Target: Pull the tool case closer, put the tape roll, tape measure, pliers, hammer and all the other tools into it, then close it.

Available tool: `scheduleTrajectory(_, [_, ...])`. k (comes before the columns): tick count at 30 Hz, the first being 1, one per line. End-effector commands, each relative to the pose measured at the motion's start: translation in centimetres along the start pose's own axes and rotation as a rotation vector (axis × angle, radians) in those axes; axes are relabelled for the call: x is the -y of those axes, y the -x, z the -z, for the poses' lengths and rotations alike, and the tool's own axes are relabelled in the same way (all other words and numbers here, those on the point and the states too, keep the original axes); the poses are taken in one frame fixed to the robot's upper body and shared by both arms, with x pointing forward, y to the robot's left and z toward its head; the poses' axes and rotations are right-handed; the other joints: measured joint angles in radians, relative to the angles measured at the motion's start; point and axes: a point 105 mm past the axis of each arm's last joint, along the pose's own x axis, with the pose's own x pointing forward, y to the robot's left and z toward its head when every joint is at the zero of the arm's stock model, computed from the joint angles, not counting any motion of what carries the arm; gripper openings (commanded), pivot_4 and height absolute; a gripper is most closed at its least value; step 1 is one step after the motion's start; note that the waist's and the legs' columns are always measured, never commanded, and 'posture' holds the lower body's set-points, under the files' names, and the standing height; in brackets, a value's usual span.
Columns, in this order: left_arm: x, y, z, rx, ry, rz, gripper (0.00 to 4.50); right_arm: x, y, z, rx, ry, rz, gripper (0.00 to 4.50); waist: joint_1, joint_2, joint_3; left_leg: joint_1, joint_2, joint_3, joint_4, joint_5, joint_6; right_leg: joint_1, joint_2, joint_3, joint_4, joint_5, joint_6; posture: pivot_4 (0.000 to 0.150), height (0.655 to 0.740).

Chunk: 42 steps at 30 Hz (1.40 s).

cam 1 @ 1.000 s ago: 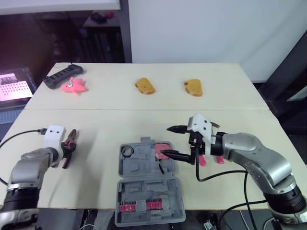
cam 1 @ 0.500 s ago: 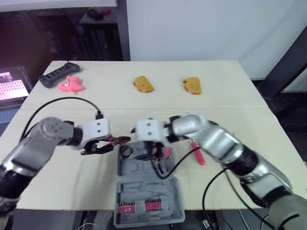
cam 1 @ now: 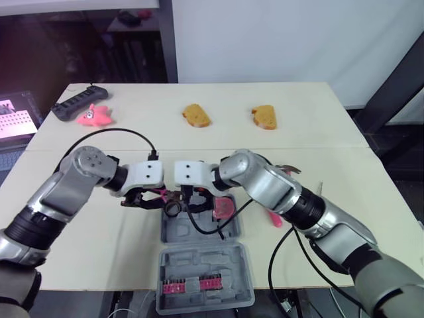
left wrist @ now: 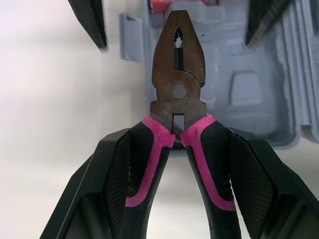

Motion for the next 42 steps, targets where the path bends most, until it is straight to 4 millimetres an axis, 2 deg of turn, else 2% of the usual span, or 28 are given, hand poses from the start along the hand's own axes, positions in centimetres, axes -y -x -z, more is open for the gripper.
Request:
scheduleTrajectory(1, [-0.3, 0.1, -1.1, 0.017, -0.044, -0.012, 2.35, 0.2, 0.3, -1.2, 0.041, 0.013, 0.01, 4.5, -0.001, 0.0, 0.0, 0.0, 0.0, 0.0, 0.0, 0.0, 0.0, 0.0, 0.0, 0.0, 0.0, 0.0, 0.0, 0.15, 0.74])
scheduleTrajectory(7, [-0.3, -0.1, -1.3, 0.028, -0.037, -0.016, 2.35, 0.1, 0.0, -1.4, 0.05, -0.002, 0.011, 4.5, -0.001, 0.0, 0.0, 0.0, 0.0, -0.001, 0.0, 0.0, 0.0, 0.0, 0.0, 0.0, 0.001, 0.0, 0.0, 0.15, 0.74])
scheduleTrajectory(10, [-0.3, -0.1, -1.6, 0.042, -0.026, -0.014, 2.35, 0.0, -0.2, -1.1, 0.05, -0.018, 0.01, 3.56, -0.001, 0.0, 0.0, 0.0, 0.0, -0.001, 0.0, 0.0, 0.0, 0.0, 0.0, -0.001, 0.001, 0.0, 0.0, 0.15, 0.74])
scheduleTrajectory(15, [-0.3, -0.2, -1.5, 0.038, -0.023, -0.017, 2.35, -0.2, -0.6, -0.5, 0.046, -0.037, 0.008, 1.08, -0.001, 0.0, 0.0, 0.0, 0.0, -0.001, 0.0, 0.0, 0.0, 0.0, 0.0, -0.001, 0.001, 0.0, 0.0, 0.15, 0.74])
scheduleTrajectory(16, [-0.3, -0.2, -1.5, 0.038, -0.022, -0.018, 2.35, -0.2, -0.7, -0.4, 0.044, -0.039, 0.008, 0.77, -0.001, 0.0, 0.0, 0.0, 0.0, -0.001, 0.0, 0.0, 0.0, 0.0, 0.0, -0.001, 0.001, 0.0, 0.0, 0.15, 0.74])
scheduleTrajectory(36, [-0.8, -0.2, -2.4, 0.118, -0.036, -0.037, 2.35, -0.3, -0.8, -0.1, 0.053, -0.075, 0.005, 0.78, -0.001, 0.0, 0.0, 0.0, 0.0, -0.001, 0.001, 0.0, 0.0, 0.0, 0.0, -0.001, 0.002, 0.0, 0.0, 0.15, 0.74])
scheduleTrajectory(37, [-0.8, -0.2, -2.4, 0.119, -0.038, -0.037, 3.39, -0.3, -0.7, -0.1, 0.052, -0.076, 0.004, 0.78, -0.001, 0.0, 0.0, 0.0, 0.0, -0.001, 0.001, 0.0, 0.0, 0.0, 0.0, -0.001, 0.002, 0.0, 0.0, 0.15, 0.74])
scheduleTrajectory(38, [-0.7, -0.1, -2.3, 0.121, -0.037, -0.035, 3.71, -0.3, -0.7, 0.0, 0.052, -0.077, 0.004, 0.78, -0.001, 0.0, 0.0, 0.0, 0.0, -0.001, 0.001, 0.0, 0.0, 0.0, 0.0, -0.001, 0.002, 0.0, 0.0, 0.15, 0.74])
scheduleTrajectory(39, [-0.7, -0.1, -2.3, 0.123, -0.04, -0.032, 4.25, -0.3, -0.7, 0.1, 0.05, -0.078, 0.003, 0.78, -0.001, 0.0, 0.0, 0.0, 0.0, -0.002, 0.001, 0.0, 0.0, 0.0, 0.0, -0.001, 0.002, 0.0, 0.0, 0.15, 0.74])
scheduleTrajectory(40, [-0.7, 0.0, -2.3, 0.13, -0.047, -0.032, 4.47, -0.4, -0.7, 0.2, 0.047, -0.077, 0.001, 0.78, -0.001, 0.0, 0.0, 0.0, 0.0, -0.002, 0.001, 0.0, 0.0, 0.0, 0.0, -0.001, 0.002, 0.0, 0.0, 0.15, 0.74])
scheduleTrajectory(42, [-0.7, 0.3, -2.4, 0.147, -0.042, -0.039, 4.47, -0.5, -0.7, 0.3, 0.045, -0.078, -0.002, 0.78, -0.001, 0.0, 0.0, 0.0, 0.0, -0.002, 0.001, 0.0, 0.0, 0.0, 0.0, -0.001, 0.002, 0.0, 0.0, 0.15, 0.74])
